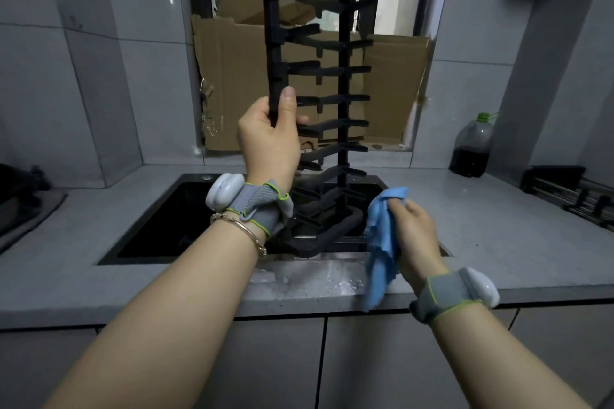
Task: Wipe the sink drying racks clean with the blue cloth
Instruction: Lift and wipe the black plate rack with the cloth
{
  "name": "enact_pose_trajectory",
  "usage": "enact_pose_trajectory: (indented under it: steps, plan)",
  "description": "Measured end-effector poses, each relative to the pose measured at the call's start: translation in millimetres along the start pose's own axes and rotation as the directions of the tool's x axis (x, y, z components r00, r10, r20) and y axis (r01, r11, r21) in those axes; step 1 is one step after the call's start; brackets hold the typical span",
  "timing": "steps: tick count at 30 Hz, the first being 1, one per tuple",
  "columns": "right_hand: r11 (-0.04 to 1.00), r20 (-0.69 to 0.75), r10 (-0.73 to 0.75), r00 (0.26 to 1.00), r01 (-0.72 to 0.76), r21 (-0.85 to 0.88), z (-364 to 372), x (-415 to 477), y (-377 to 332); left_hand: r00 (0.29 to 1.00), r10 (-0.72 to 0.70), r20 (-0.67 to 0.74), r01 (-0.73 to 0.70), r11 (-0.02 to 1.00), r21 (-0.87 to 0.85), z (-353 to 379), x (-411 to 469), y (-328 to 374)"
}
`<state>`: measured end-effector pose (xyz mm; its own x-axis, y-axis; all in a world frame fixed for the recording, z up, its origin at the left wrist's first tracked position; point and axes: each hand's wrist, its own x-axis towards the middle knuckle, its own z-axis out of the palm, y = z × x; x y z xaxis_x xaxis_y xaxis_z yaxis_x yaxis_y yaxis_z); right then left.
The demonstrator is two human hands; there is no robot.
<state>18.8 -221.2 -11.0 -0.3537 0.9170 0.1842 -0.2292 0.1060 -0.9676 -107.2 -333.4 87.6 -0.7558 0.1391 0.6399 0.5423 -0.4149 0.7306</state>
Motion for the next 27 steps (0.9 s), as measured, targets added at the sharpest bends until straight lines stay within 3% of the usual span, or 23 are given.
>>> enact_pose_trajectory:
  steps: [3,5,8,10,11,13,16,18,19,21,24,26,27]
  plan:
    - [0.965,0.133,-0.051,0.99,0.084,-0.249,14,0,6,0.998,-0.056,-0.019,0.055,0.998,-0.035,4,-5,-2]
    - [0.908,0.133,-0.15,0.98,0.189,-0.375,23,3,5,0.997,-0.073,0.0,0.073,0.997,-0.032,4,-7,-2]
    - [0.743,0.102,-0.358,0.928,0.349,-0.571,27,7,-2,0.997,-0.076,0.034,0.076,0.997,-0.025,4,-10,0]
    - [0.609,0.177,-0.386,0.905,0.394,-0.688,29,8,-7,0.997,-0.052,0.055,0.052,0.999,-0.003,3,-10,0]
    - [0.589,0.197,-0.366,0.91,0.39,-0.708,31,8,-7,0.998,-0.031,0.052,0.031,0.999,0.01,1,-11,-2]
    - [0.724,0.163,-0.319,0.933,0.352,-0.593,31,9,-6,1.0,-0.016,0.012,0.016,1.0,0.009,-2,-9,-4]
    - [0.965,-0.003,-0.158,0.987,0.154,-0.213,29,9,-7,0.996,-0.041,-0.081,0.04,0.999,-0.017,-5,-2,-5]
    - [0.991,-0.165,-0.007,0.986,0.028,0.128,22,7,-10,0.991,-0.054,-0.124,0.053,0.999,-0.011,-9,5,-8]
    - [0.976,-0.193,0.034,0.981,0.009,0.218,17,4,-11,0.988,-0.053,-0.143,0.052,0.999,-0.012,-11,7,-10]
    - [0.992,-0.141,0.008,0.99,0.01,0.126,15,-10,-15,0.981,-0.057,-0.188,0.051,0.998,-0.035,-16,10,-11]
    - [0.998,0.129,-0.062,0.99,0.061,0.011,31,-37,-27,0.968,-0.084,-0.236,0.062,0.993,-0.097,-12,8,-8]
    - [0.953,0.295,-0.19,0.936,0.249,-0.175,43,-48,-37,0.972,-0.061,-0.225,0.043,0.995,-0.085,-9,5,-5]
    - [0.864,0.383,-0.264,0.885,0.394,-0.315,47,-51,-43,0.978,-0.045,-0.203,0.03,0.997,-0.078,-7,3,-3]
